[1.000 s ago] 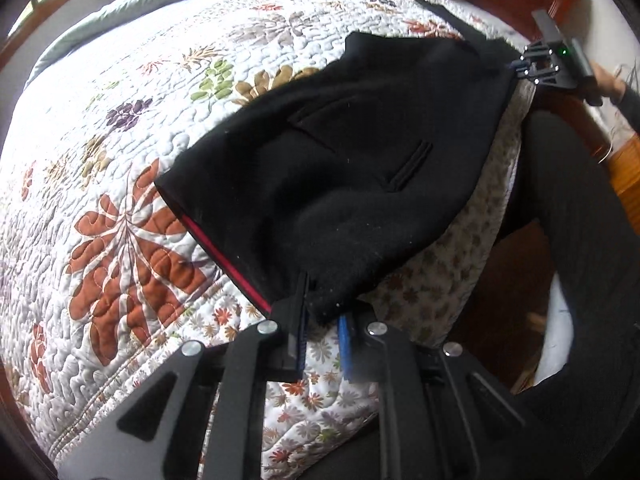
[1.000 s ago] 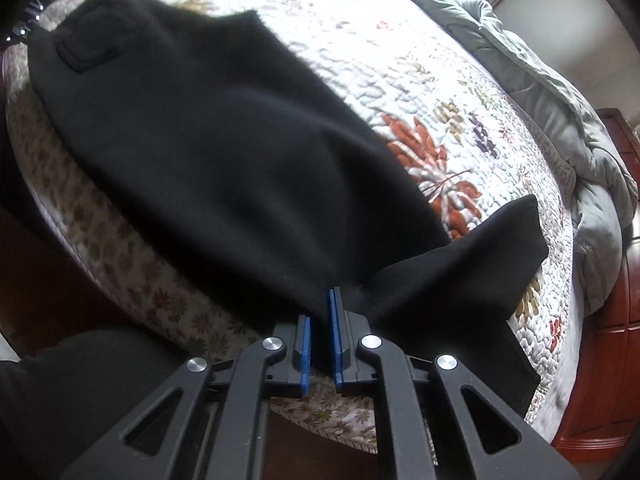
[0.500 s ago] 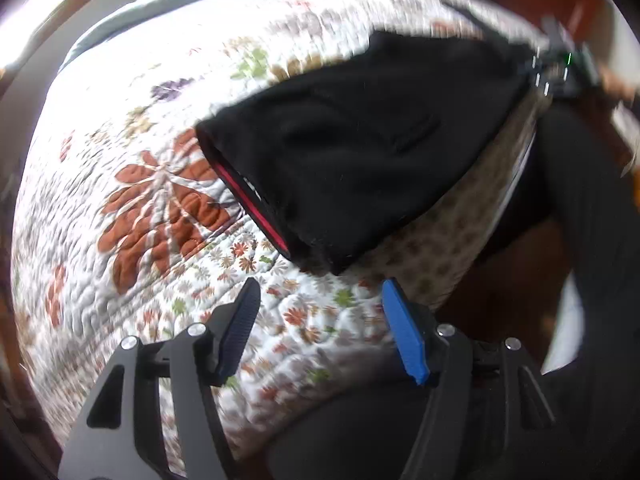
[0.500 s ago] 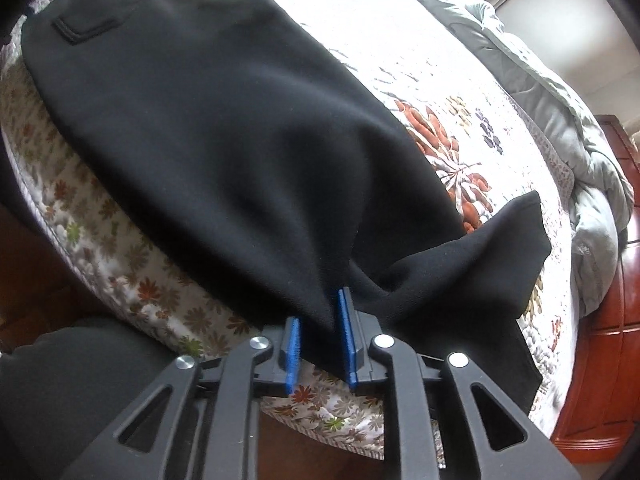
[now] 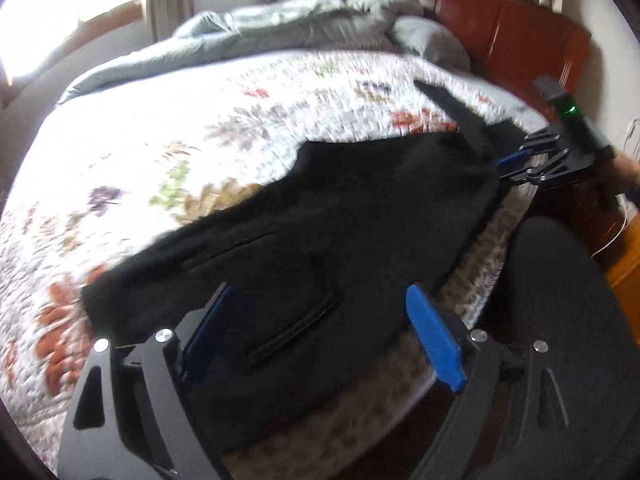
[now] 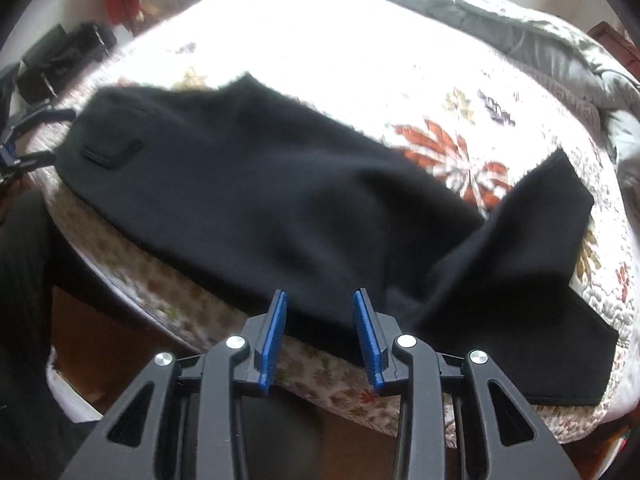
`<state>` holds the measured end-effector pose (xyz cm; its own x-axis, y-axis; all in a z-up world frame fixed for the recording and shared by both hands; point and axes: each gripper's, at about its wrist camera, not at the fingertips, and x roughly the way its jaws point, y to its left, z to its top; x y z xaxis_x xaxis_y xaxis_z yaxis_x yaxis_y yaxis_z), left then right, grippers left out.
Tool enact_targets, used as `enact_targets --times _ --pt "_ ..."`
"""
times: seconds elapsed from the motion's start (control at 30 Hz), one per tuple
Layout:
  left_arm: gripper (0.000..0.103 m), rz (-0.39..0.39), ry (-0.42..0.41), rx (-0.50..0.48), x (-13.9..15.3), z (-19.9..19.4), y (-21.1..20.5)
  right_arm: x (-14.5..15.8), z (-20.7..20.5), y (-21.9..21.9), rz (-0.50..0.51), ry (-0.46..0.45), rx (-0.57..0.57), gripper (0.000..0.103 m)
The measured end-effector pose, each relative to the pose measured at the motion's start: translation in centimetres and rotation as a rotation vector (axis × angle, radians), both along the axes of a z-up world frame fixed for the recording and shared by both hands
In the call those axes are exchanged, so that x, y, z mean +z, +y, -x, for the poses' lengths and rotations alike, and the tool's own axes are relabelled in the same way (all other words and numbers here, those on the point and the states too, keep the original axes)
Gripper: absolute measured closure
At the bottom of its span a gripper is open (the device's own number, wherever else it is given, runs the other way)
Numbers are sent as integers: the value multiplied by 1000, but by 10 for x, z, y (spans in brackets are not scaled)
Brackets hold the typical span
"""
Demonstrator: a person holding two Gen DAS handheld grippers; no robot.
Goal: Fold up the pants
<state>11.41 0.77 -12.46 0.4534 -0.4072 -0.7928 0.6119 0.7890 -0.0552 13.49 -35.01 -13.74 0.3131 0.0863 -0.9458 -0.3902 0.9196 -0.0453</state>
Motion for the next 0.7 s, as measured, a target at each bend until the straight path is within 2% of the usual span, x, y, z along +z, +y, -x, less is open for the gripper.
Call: enact_targets --times 0.07,0.1,0.17,0.23,0.27,0.3,0.37,0.4,0.5,0.57,0.7 --pt "16 -7 19 -3 -15 -9 -15 -6 -4 -4 27 39 0 64" --pt "16 -20 31 0 -25 -14 -23 -3 -7 -6 5 56 0 64" --pt "16 -47 27 16 -40 -18 -33 15 -17 -16 -70 60 -26 64" --pt "16 -67 19 34 -51 -21 -39 50 -46 -42 -100 0 -104 64" --pt "16 -66 16 41 -54 -22 -40 61 -62 -55 -95 -19 -155 60" --pt "13 -66 11 42 -54 -19 -37 76 -94 -81 -75 -42 -268 57" --pt "11 -80 -13 45 -59 -17 -41 86 -140 -115 -36 -50 -414 51" --pt "11 -95 -28 46 -62 -17 -44 88 -175 -140 -10 -45 -522 51" --pt "9 -117 -60 44 -66 -13 -47 73 -245 -185 -22 6 -706 51" --pt "8 -111 -57 46 -66 -14 -46 56 -280 -197 -8 35 -774 50" --pt "6 -88 -46 39 -68 -16 -43 23 -315 -207 60 80 -858 45"
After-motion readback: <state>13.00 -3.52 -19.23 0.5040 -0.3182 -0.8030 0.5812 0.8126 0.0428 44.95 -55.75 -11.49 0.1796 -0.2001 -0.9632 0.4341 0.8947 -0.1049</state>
